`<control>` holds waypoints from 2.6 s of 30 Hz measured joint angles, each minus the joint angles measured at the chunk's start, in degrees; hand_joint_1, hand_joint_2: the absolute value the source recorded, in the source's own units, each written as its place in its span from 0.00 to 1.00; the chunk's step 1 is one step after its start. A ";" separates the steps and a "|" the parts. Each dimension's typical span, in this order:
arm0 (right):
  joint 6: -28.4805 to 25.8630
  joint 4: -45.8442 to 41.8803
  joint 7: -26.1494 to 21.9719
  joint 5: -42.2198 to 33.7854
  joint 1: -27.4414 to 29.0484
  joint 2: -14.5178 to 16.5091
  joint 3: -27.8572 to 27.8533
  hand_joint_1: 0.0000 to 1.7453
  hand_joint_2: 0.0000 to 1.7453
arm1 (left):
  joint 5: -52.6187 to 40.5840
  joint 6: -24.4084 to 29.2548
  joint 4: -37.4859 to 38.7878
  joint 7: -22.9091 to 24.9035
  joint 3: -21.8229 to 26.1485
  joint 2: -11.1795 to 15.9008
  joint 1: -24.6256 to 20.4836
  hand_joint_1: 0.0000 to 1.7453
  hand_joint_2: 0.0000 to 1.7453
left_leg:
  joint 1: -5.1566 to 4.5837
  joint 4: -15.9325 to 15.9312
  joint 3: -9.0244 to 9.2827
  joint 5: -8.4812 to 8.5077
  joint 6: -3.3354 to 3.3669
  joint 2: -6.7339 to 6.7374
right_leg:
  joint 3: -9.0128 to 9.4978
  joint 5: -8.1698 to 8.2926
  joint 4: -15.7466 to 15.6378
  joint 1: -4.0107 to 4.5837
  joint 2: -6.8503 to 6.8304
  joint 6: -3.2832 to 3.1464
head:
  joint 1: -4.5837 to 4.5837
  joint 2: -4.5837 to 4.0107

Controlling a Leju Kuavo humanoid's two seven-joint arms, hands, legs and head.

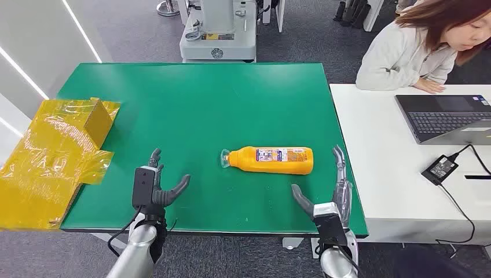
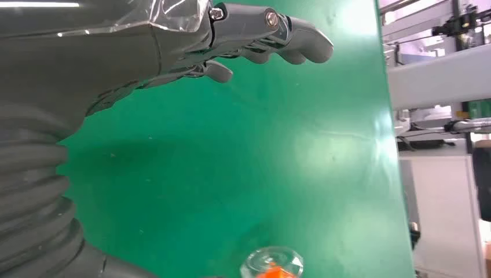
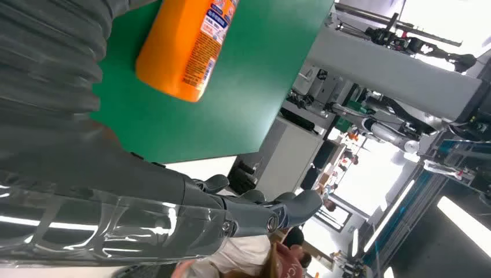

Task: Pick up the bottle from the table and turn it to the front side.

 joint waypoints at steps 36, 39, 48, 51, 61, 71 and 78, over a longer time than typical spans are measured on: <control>28.12 37.25 18.37 8.77 -35.54 -7.45 19.31 0.00 1.00 | 2.59 -3.28 3.74 1.11 -0.34 0.57 -3.41 0.00 1.00 | 0.00 0.12 -0.35 0.33 0.00 -0.03 | -0.32 0.35 0.06 0.00 -0.02 -0.03 | -0.02 -0.02; 28.80 38.86 19.82 8.46 -36.27 -8.32 20.82 0.00 1.00 | 2.75 -3.41 3.02 1.60 0.00 0.59 -2.64 0.00 1.00 | 0.00 0.13 -0.36 0.33 0.00 -0.03 | -0.33 0.36 0.07 0.00 -0.02 -0.03 | -0.02 -0.02; 30.71 42.51 21.72 8.59 -37.35 -10.75 24.37 0.00 1.00 | 2.93 -3.54 1.70 2.25 0.79 0.58 -0.96 0.00 1.00 | 0.00 0.14 -0.38 0.33 0.00 -0.03 | -0.34 0.36 0.07 0.00 -0.01 -0.03 | -0.02 -0.02; 30.63 43.46 21.73 9.76 -37.62 -10.95 25.89 0.00 1.00 | 2.92 -3.48 1.61 2.24 1.11 0.57 -0.67 0.00 1.00 | 0.01 0.15 -0.37 0.33 0.00 -0.02 | -0.33 0.36 0.07 0.01 -0.01 -0.03 | -0.01 -0.02; 28.50 44.83 22.28 11.75 -37.92 -11.12 29.66 0.76 1.00 | 2.18 -3.93 1.61 2.76 1.74 0.57 -0.58 0.00 1.00 | 0.01 0.17 -0.34 0.39 0.05 0.00 | -0.32 0.44 0.07 0.01 0.01 0.01 | -0.01 -0.01; 26.83 44.81 22.94 12.86 -37.46 -11.17 31.47 0.99 1.00 | 2.44 -5.91 2.49 2.68 3.09 0.67 -1.04 0.00 1.00 | 0.01 0.20 -0.33 0.40 0.08 0.04 | -0.30 0.50 0.07 0.01 0.05 0.01 | -0.01 -0.01; 28.92 45.02 22.74 12.66 -38.04 -11.17 31.92 1.00 1.00 | 2.94 -7.55 3.34 2.22 3.30 0.61 -1.59 0.00 1.00 | 0.01 0.21 -0.29 0.43 0.08 0.05 | -0.28 0.53 0.07 0.01 0.07 0.02 | -0.01 -0.02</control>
